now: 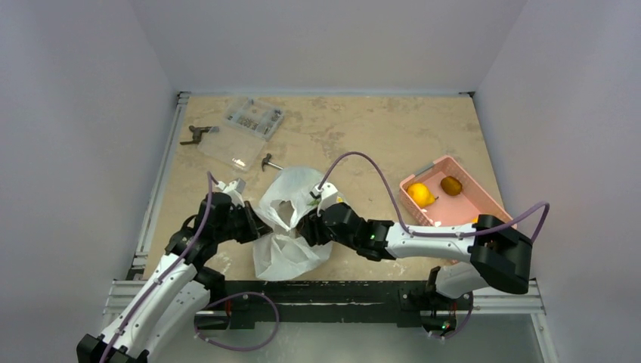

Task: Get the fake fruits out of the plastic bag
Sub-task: Take out the fake fruit from the plastic bag.

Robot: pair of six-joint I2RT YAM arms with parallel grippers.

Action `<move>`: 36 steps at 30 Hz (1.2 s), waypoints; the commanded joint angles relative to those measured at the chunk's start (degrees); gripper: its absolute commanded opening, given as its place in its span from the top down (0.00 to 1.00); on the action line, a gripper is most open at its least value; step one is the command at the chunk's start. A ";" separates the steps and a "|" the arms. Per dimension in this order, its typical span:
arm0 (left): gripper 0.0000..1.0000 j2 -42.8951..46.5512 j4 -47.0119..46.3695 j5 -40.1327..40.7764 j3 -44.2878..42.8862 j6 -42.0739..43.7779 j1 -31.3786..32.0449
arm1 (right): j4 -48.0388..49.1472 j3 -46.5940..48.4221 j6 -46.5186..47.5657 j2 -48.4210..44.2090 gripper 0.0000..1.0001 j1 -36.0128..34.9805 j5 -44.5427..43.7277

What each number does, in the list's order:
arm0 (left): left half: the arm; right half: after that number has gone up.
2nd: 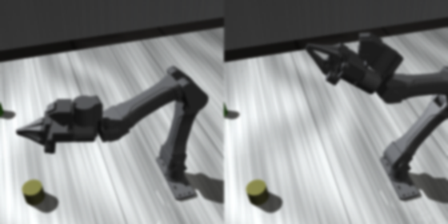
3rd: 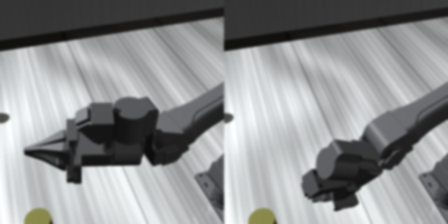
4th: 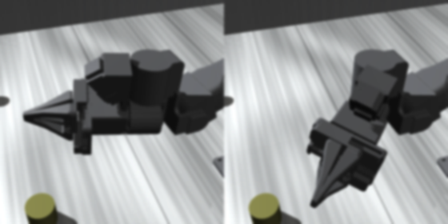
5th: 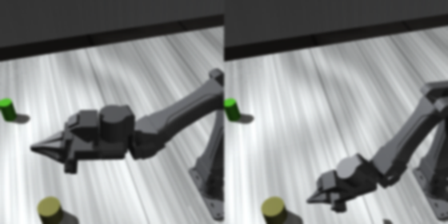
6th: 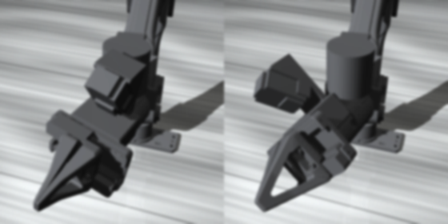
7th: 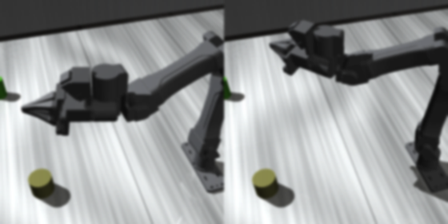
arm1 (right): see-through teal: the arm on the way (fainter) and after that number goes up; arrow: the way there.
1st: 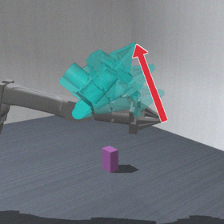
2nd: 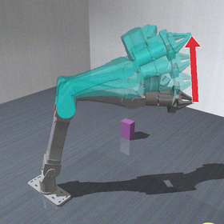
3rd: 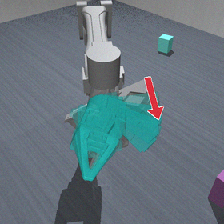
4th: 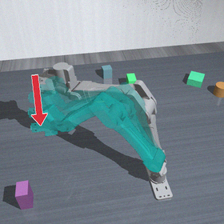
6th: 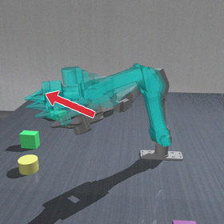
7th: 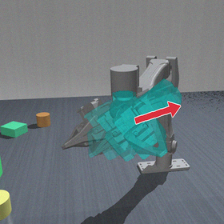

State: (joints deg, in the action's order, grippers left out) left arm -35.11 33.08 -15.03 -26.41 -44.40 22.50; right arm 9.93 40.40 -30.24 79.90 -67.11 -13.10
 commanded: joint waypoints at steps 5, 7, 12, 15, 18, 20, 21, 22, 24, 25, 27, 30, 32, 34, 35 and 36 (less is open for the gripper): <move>1.00 -1.97 -8.09 -8.38 0.74 -3.76 -0.30 | -1.89 3.85 -0.52 1.08 0.46 -0.12 -11.58; 1.00 -1.70 -8.12 -7.21 1.10 -3.89 -0.34 | -2.38 3.32 0.17 1.93 0.46 -0.12 -11.79; 1.00 -1.04 -9.17 -6.83 2.49 -4.66 -0.27 | -1.86 0.34 0.92 2.68 0.43 -0.12 -11.60; 1.00 -1.52 -8.66 -7.05 2.52 -4.24 -0.31 | -2.71 1.50 1.99 1.66 0.42 -0.12 -12.98; 1.00 -2.08 -8.91 -7.11 2.77 -4.11 -0.31 | -0.46 2.15 3.96 0.01 0.43 -0.12 -12.35; 1.00 -2.30 -8.93 -7.16 2.80 -4.28 -0.32 | 0.79 3.13 5.98 0.49 0.43 -0.12 -11.01; 1.00 -2.23 -8.98 -7.31 2.82 -4.41 -0.27 | 0.76 4.47 6.97 1.42 0.43 -0.08 -10.78; 1.00 -2.19 -9.00 -7.32 2.81 -4.40 -0.27 | 0.56 5.55 8.01 2.46 0.44 -0.12 -10.61; 1.00 -2.07 -8.59 -7.17 2.59 -4.29 -0.28 | 0.17 7.70 9.79 5.08 0.45 -0.08 -10.28; 1.00 -2.02 -8.30 -7.20 2.41 -4.25 -0.27 | -0.06 8.62 10.34 6.19 0.45 -0.12 -10.28; 1.00 -1.83 -8.19 -7.35 2.39 -4.24 -0.27 | -0.43 10.11 11.33 8.54 0.46 -0.12 -10.59; 1.00 -1.58 -8.12 -7.01 2.67 -4.37 -0.33 | -1.60 11.19 11.94 11.17 0.46 -0.12 -12.03; 1.00 -1.33 -8.52 -7.06 2.93 -4.56 -0.32 | -4.11 11.87 11.68 12.52 0.45 -0.12 -13.64; 1.00 -1.50 -8.79 -6.96 2.85 -4.41 -0.28 | -4.76 11.26 12.11 13.36 0.42 -0.12 -14.87; 1.00 -1.91 -8.73 -6.95 2.57 -4.22 -0.27 | -5.39 11.20 12.04 13.79 0.41 -0.17 -15.53; 1.00 -2.28 -8.44 -7.21 2.33 -3.94 -0.27 | -5.97 11.19 12.02 14.21 0.39 -0.09 -15.89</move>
State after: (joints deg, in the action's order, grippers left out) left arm -37.06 26.17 -21.23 -23.77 -48.47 22.50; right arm 6.66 49.95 -19.46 93.38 -67.18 -25.04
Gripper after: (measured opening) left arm 0.005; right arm 0.582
